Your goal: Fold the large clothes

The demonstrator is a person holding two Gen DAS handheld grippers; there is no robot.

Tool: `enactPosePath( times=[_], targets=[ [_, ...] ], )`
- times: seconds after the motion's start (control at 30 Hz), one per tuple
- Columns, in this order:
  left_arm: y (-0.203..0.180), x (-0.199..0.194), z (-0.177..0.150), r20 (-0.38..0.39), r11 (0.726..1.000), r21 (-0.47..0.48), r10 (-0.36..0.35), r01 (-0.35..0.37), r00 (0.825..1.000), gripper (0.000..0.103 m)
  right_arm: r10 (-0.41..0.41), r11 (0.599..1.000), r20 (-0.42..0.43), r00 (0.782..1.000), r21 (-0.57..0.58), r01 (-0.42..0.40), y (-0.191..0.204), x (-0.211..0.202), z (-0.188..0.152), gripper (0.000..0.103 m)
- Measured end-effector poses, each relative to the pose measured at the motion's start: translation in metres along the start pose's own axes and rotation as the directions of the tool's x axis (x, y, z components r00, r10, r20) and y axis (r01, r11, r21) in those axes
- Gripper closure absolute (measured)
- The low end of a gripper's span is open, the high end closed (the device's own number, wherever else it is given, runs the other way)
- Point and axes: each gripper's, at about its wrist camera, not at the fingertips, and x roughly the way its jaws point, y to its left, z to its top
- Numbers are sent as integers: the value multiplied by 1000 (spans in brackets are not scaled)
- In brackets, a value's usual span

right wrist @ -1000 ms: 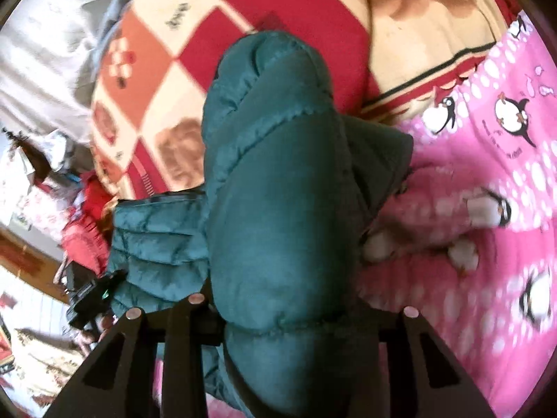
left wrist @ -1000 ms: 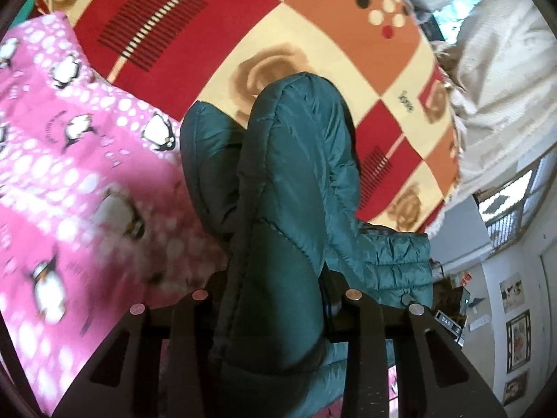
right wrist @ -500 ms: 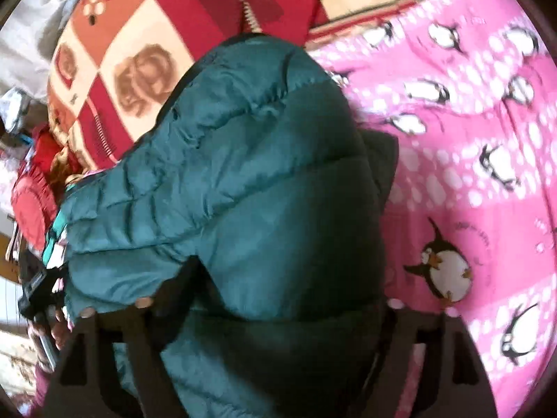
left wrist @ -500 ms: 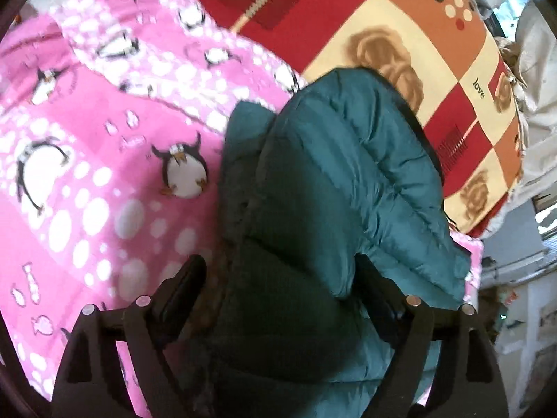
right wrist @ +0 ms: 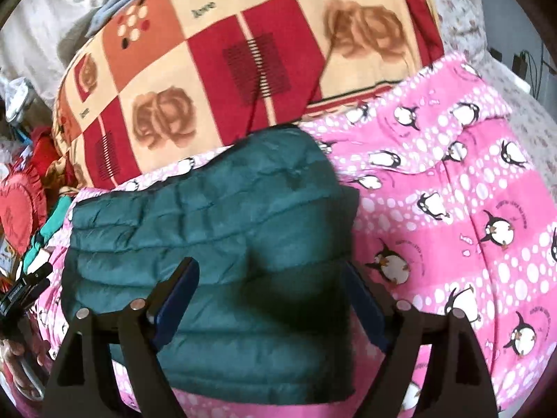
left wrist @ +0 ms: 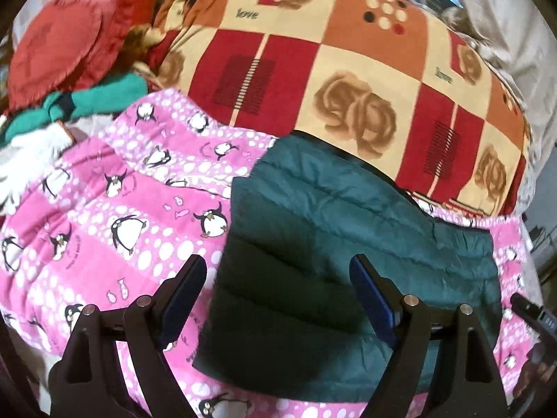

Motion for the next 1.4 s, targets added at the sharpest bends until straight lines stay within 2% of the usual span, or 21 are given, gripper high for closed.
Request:
enactPosePath(
  times=[0.2, 0.47, 0.57, 0.77, 1.0, 1.13, 1.4],
  targets=[
    [-22, -7, -17, 12, 998, 55, 20, -21, 1000, 41, -28, 997, 38, 999, -70, 31, 45, -1, -20, 13],
    [-55, -15, -33, 45, 990, 131, 45, -50, 998, 42, -34, 994, 41, 999, -101, 38, 80, 8, -46, 11],
    [-60, -15, -37, 40, 988, 144, 43, -48, 998, 42, -51, 993, 43, 998, -100, 55, 88, 9, -51, 7],
    [-66, -14, -41, 46, 985, 158, 58, -64, 997, 42, -52, 992, 40, 998, -111, 56, 98, 10, -55, 6],
    [-79, -13, -47, 74, 965, 223, 124, -138, 990, 42, -70, 989, 33, 997, -132, 73, 103, 12, -57, 6],
    [-79, -14, -48, 77, 969, 215, 109, -123, 991, 42, -73, 989, 27, 997, -128, 76, 102, 14, -57, 6],
    [-81, -14, -48, 90, 966, 215, 124, -140, 988, 42, -83, 987, 31, 996, -135, 87, 103, 14, -57, 6]
  ],
)
